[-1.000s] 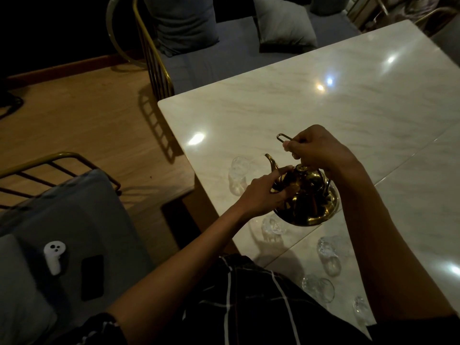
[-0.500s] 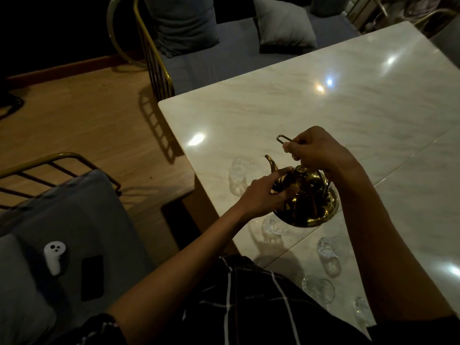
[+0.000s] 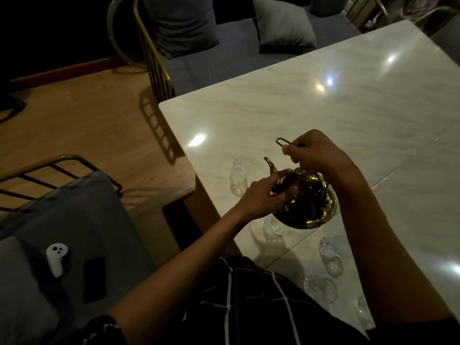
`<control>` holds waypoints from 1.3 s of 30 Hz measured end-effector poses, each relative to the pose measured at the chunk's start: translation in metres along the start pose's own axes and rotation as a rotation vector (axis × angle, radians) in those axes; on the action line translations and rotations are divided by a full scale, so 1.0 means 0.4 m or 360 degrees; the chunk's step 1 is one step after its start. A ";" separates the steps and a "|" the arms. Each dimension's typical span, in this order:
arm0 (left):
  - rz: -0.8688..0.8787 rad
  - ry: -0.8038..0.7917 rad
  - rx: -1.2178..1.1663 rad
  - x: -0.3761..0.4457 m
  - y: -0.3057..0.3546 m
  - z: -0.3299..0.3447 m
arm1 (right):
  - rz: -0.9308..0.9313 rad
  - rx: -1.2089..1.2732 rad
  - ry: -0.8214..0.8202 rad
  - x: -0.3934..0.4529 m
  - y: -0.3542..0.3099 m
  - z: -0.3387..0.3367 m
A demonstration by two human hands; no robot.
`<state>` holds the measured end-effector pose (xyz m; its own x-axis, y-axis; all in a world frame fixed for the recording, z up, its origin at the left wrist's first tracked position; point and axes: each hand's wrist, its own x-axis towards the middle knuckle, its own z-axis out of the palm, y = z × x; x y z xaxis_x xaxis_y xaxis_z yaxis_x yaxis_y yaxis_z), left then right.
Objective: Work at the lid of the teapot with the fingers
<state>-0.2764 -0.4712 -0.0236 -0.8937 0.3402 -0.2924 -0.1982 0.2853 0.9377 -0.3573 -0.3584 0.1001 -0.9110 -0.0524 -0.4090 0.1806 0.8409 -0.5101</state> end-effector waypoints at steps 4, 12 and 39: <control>-0.0001 -0.0004 0.0018 0.002 -0.011 -0.004 | -0.0008 0.0022 0.0021 0.001 0.005 0.013; -0.0017 -0.0042 0.0059 0.010 -0.038 -0.022 | 0.0012 0.0115 0.0088 0.001 0.016 0.051; 0.0120 -0.0458 0.0224 0.026 -0.101 -0.025 | 0.0467 0.0672 0.0487 -0.122 0.131 0.156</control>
<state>-0.2820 -0.4882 -0.0627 -0.7494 0.5986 -0.2830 -0.0604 0.3638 0.9295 -0.2802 -0.3456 0.0461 -0.8547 0.3600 -0.3741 0.5157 0.5065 -0.6910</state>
